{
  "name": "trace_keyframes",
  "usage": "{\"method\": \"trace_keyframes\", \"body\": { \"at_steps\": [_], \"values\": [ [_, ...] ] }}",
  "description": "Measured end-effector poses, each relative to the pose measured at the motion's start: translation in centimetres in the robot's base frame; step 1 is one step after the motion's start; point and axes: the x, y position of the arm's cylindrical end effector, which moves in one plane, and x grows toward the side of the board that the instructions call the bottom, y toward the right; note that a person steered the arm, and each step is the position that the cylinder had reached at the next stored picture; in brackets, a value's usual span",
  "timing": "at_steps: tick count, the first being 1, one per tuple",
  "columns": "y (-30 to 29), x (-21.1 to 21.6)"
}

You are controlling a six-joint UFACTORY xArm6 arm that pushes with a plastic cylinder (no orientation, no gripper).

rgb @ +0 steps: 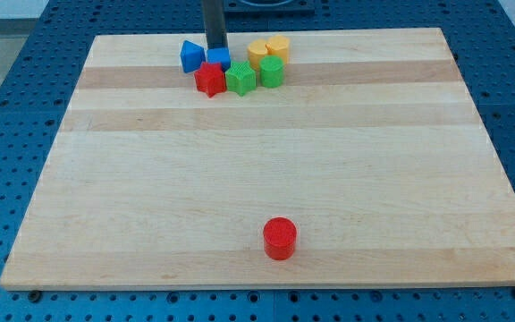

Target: Move red star into the green star

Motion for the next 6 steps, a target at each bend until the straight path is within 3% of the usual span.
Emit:
{"method": "trace_keyframes", "body": {
  "at_steps": [2, 4, 6],
  "values": [
    [-3.7, 1.1],
    [-7.6, 6.8],
    [-0.4, 8.9]
  ]
}}
